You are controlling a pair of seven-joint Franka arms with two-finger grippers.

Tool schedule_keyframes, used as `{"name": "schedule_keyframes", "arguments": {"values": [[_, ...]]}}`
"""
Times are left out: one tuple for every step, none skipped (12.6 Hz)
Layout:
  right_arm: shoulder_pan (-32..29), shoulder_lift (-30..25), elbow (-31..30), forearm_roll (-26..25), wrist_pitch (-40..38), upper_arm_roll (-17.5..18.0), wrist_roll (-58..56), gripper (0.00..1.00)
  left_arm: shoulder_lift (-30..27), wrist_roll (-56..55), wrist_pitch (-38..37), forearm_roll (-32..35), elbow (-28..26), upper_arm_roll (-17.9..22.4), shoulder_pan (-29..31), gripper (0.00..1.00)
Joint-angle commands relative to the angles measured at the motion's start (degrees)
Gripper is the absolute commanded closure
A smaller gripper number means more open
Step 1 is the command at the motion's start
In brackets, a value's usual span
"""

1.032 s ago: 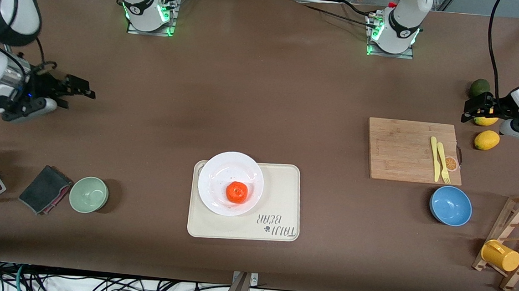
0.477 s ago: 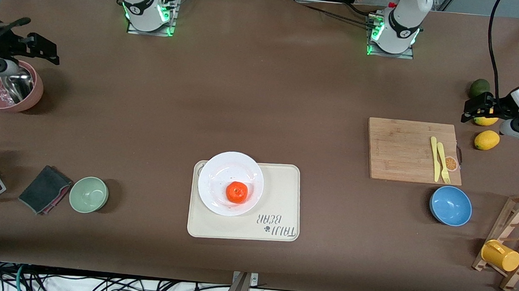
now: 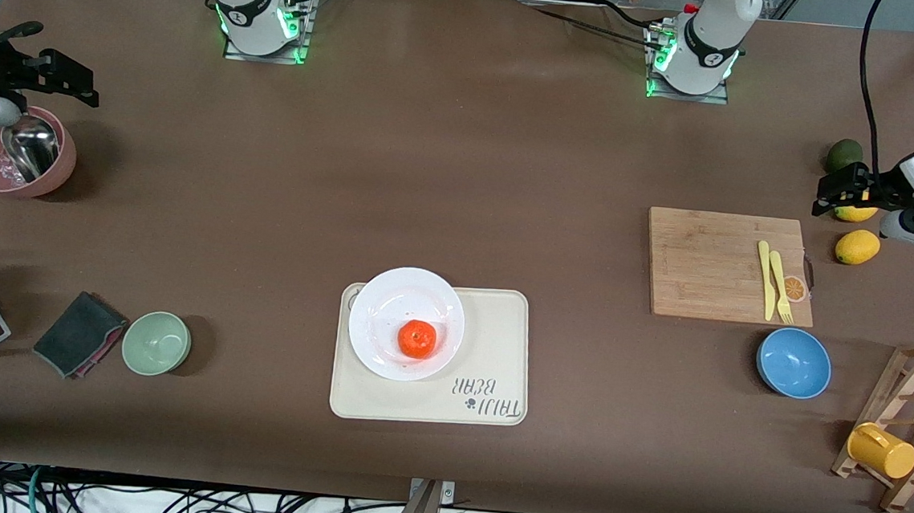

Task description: Place orange and plate with both arms

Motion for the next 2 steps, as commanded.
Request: {"name": "schedule_keyframes", "arguments": {"values": [[0.00, 0.37, 1.47, -1.84, -1.67, 0.23, 0.65, 0.00, 0.11, 1.25, -0.24, 1.20, 0.45, -0.22, 0.28, 0.00], [0.00, 0.37, 1.47, -1.85, -2.11, 0.41, 0.74, 0.00, 0.11, 1.33, -0.23, 1.20, 0.45, -0.22, 0.28, 0.00]]}}
